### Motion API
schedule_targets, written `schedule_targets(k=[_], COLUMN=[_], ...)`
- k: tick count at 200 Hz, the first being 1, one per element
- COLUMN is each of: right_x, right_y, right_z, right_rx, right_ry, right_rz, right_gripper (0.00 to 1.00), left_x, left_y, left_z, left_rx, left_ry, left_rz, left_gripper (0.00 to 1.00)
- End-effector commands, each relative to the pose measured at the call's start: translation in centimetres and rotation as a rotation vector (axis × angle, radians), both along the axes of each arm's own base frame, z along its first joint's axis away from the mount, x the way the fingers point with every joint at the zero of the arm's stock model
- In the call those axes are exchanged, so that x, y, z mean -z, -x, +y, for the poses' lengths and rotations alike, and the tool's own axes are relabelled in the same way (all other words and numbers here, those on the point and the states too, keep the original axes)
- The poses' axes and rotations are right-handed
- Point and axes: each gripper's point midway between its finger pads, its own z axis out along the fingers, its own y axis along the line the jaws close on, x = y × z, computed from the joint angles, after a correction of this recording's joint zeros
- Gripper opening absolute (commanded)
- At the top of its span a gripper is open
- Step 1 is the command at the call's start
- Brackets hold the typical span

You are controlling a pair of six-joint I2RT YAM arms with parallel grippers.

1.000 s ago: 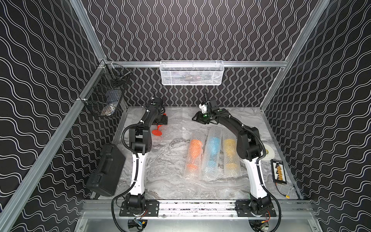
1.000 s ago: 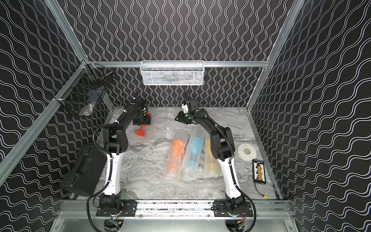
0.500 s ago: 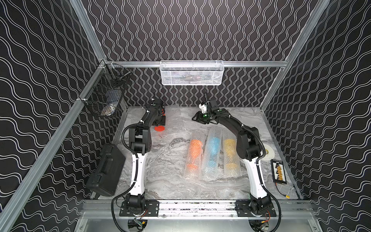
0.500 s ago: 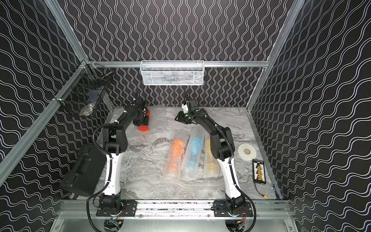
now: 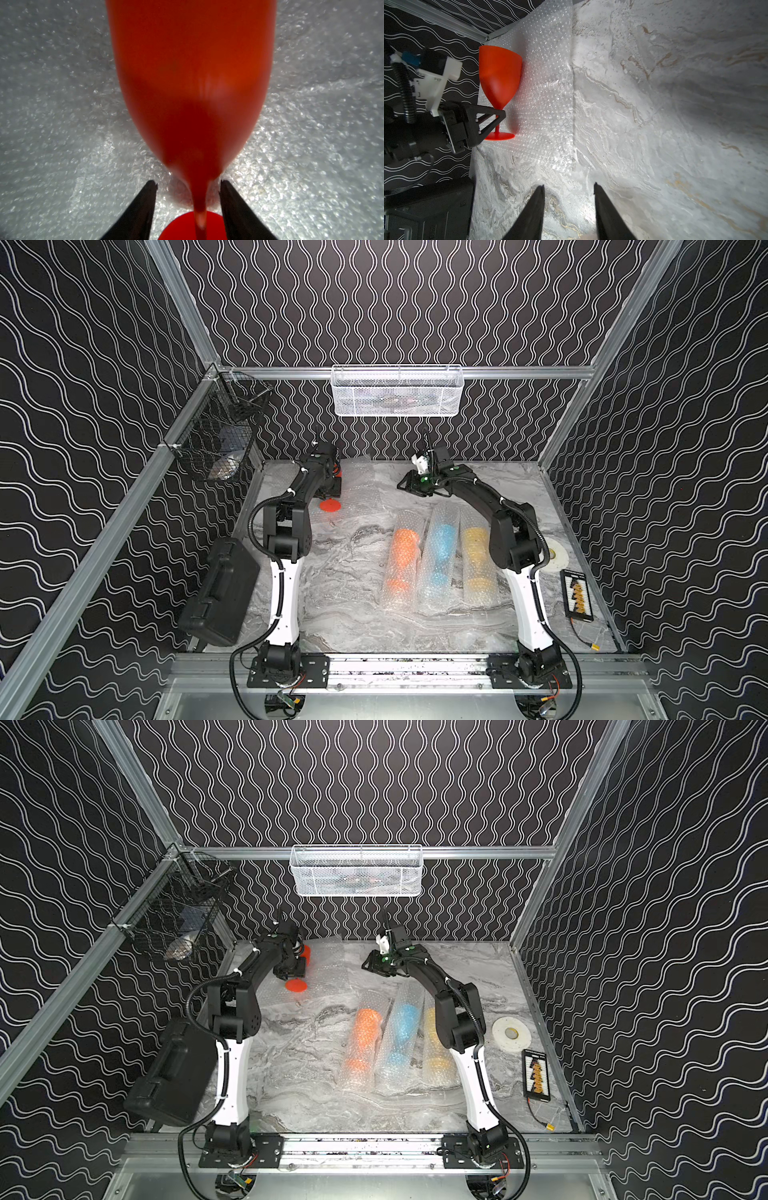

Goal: Unpack wine glasses from bubble wrap
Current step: Pick up the wine glass from the bubble wrap.

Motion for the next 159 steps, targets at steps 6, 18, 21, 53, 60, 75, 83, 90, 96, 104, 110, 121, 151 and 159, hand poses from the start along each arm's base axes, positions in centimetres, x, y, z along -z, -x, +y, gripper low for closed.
schedule_targets(k=[6,18,21,53,60,75,83,90,96,104,110,121,151,159], right_x=[-0.4,-0.4,-0.5,-0.4,-0.5,-0.5,-0.6,-0.6,-0.7,-0.7,-0.8,-0.9,-0.9,-0.9], right_y=[-0.2,-0.2,-0.2,-0.2,-0.1,-0.1,-0.1,-0.1,-0.1,-0.1,0.0,0.0,0.0,0.0], right_z=[0.3,0.3,0.3,0.3,0.2,0.2,0.1,0.2,0.1,0.1,0.2,0.1,0.1,0.1], right_rx=[0.003,0.003,0.004,0.001,0.002,0.003,0.004,0.002,0.003,0.002,0.002,0.003,0.004,0.004], right_ry=[-0.019,-0.021,-0.022,-0.021,-0.019,-0.018,-0.020,-0.021,-0.022,-0.024,-0.025,-0.026,-0.027,-0.025], right_rz=[-0.009,-0.009,-0.009,-0.009,-0.011,-0.014,-0.014,-0.014,-0.015,-0.015,-0.017,-0.018,-0.018,-0.019], right_gripper=[0.41,0.41,0.41,0.41,0.41,0.41,0.41,0.41,0.41,0.41,0.41,0.41,0.41,0.41], left_x=[-0.6,-0.1,0.0,1.1,1.1,0.8,0.6,0.6,0.7,0.9,1.1,1.0,0.8,0.8], left_y=[0.7,1.1,1.1,1.6,1.6,1.8,1.9,2.1,2.3,2.6,2.7,2.8,2.6,2.6], left_z=[-0.3,-0.7,-0.8,-0.7,-0.7,-0.6,-0.5,-0.4,-0.2,0.0,0.3,0.5,0.2,0.0], left_rx=[0.014,0.018,0.017,0.016,0.014,0.014,0.013,0.013,0.010,0.009,0.006,0.009,0.019,0.023], left_ry=[0.008,0.032,0.035,0.032,0.029,0.026,0.021,0.016,0.004,-0.012,-0.023,-0.038,-0.018,-0.010], left_rz=[0.001,0.012,0.016,0.072,0.073,0.066,0.064,0.069,0.077,0.092,0.104,0.111,0.101,0.100], left_gripper=[0.55,0.55,0.54,0.42,0.36,0.32,0.31,0.31,0.31,0.31,0.32,0.32,0.33,0.35])
